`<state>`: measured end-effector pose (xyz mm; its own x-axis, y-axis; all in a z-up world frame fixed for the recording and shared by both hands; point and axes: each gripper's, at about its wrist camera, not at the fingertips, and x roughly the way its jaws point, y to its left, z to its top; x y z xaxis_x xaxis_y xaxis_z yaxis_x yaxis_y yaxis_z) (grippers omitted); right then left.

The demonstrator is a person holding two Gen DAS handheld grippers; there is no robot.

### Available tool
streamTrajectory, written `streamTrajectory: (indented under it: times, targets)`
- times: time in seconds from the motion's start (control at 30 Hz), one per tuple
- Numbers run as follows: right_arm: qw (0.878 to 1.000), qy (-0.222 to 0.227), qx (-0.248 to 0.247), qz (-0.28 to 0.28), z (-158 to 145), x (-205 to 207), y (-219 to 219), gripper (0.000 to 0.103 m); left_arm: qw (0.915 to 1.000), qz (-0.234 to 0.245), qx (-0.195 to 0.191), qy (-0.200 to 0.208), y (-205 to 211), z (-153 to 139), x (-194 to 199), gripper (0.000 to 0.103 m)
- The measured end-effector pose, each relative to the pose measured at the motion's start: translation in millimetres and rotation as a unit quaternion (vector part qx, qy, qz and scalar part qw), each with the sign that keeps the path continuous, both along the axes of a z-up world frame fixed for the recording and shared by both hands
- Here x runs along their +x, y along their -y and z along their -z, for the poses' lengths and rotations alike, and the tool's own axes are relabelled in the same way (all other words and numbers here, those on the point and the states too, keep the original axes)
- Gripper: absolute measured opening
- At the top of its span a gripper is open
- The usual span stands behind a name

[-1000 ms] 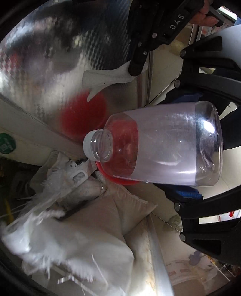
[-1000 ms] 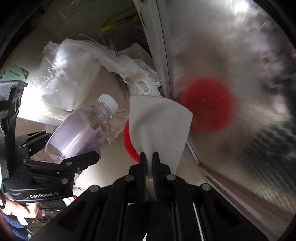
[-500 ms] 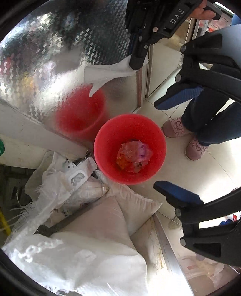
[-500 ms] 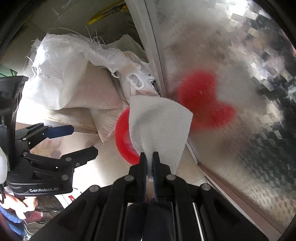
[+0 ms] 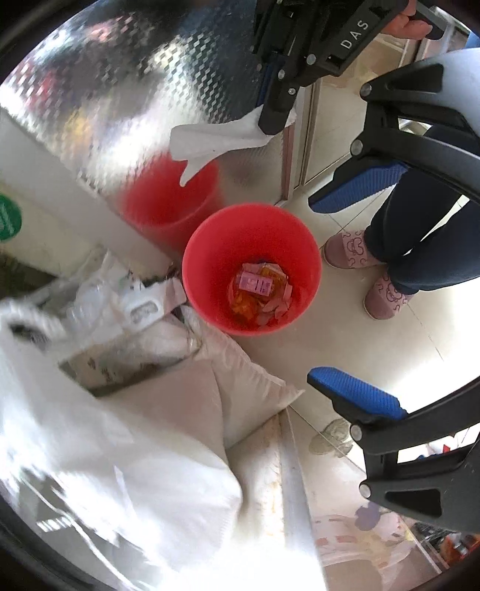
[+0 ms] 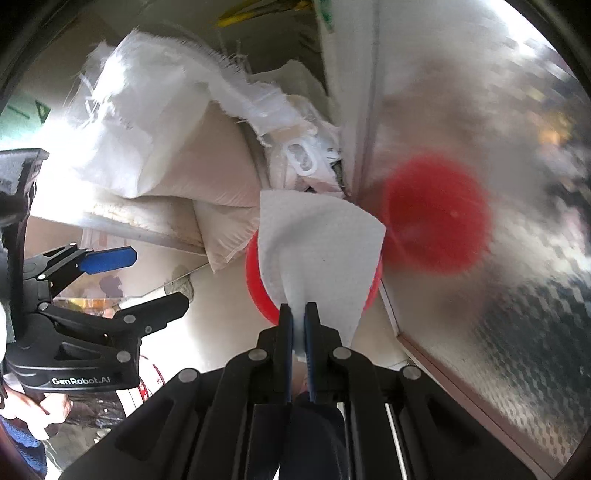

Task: Collect trash
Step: 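Carry the bottle and wipe down and drop them into the red bin, then raise both tools back over the counter toward the remaining items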

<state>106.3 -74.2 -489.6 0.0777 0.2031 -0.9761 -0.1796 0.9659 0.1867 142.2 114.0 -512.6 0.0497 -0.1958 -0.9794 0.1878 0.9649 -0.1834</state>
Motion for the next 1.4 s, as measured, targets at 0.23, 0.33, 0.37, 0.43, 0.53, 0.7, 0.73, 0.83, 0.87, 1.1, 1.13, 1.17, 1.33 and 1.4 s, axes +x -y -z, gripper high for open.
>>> streamTrajectory:
  times: [0.23, 0.33, 0.37, 0.43, 0.53, 0.7, 0.73, 0.83, 0.87, 1.1, 1.13, 1.17, 1.33, 1.4]
  targets:
    - [0.999, 0.0, -0.005, -0.04, 9, 0, -17, 0.006, 0.9995, -0.03, 0.009, 0.001, -20, 8, -8, 0.086]
    - [0.999, 0.006, -0.015, -0.051, 10, -2, -26, 0.014, 0.9991, -0.041, 0.009, 0.001, -26, 10, -12, 0.086]
    - [0.998, 0.01, -0.015, -0.055, 8, -2, -29, 0.02, 0.999, -0.043, 0.009, 0.002, -27, 10, -13, 0.086]
    - [0.998, 0.011, -0.018, -0.058, 8, -4, -32, 0.057, 0.9989, -0.044, 0.011, 0.003, -29, 9, -15, 0.086]
    - [0.998, 0.017, -0.021, -0.061, 4, -7, -32, 0.064, 0.9989, -0.042, 0.016, 0.012, -31, 0, -18, 0.086]
    - [0.997, 0.026, -0.024, -0.063, -17, -14, -32, 0.066, 0.9986, -0.041, 0.019, 0.026, -32, -31, -27, 0.086]
    - [0.997, 0.027, -0.025, -0.062, -24, -16, -32, 0.067, 0.9986, -0.041, 0.017, 0.029, -33, -39, -29, 0.086]
    - [0.998, 0.028, -0.018, -0.055, -51, -22, -32, 0.072, 0.9987, -0.037, 0.01, 0.034, -34, -72, -36, 0.086]
    - [0.998, 0.024, -0.015, -0.052, -61, -24, -31, 0.072, 0.9986, -0.037, 0.01, 0.036, -35, -84, -38, 0.086]
    - [0.998, 0.046, -0.028, -0.023, -164, -45, -32, 0.075, 0.9969, -0.037, 0.0, 0.069, -35, -197, -56, 0.086]
    - [0.998, 0.051, -0.029, -0.016, -181, -49, -30, 0.075, 0.9965, -0.036, -0.001, 0.076, -34, -213, -58, 0.086]
    - [0.998, 0.056, -0.028, -0.008, -197, -51, -29, 0.075, 0.9958, -0.035, -0.004, 0.084, -34, -230, -60, 0.086]
    - [0.994, 0.1, -0.03, 0.022, -272, -64, -22, 0.08, 0.9907, -0.02, -0.001, 0.134, -27, -311, -65, 0.086]
    - [0.991, 0.123, -0.033, 0.03, -299, -66, -20, 0.081, 0.9881, -0.017, -0.004, 0.153, -26, -338, -63, 0.086]
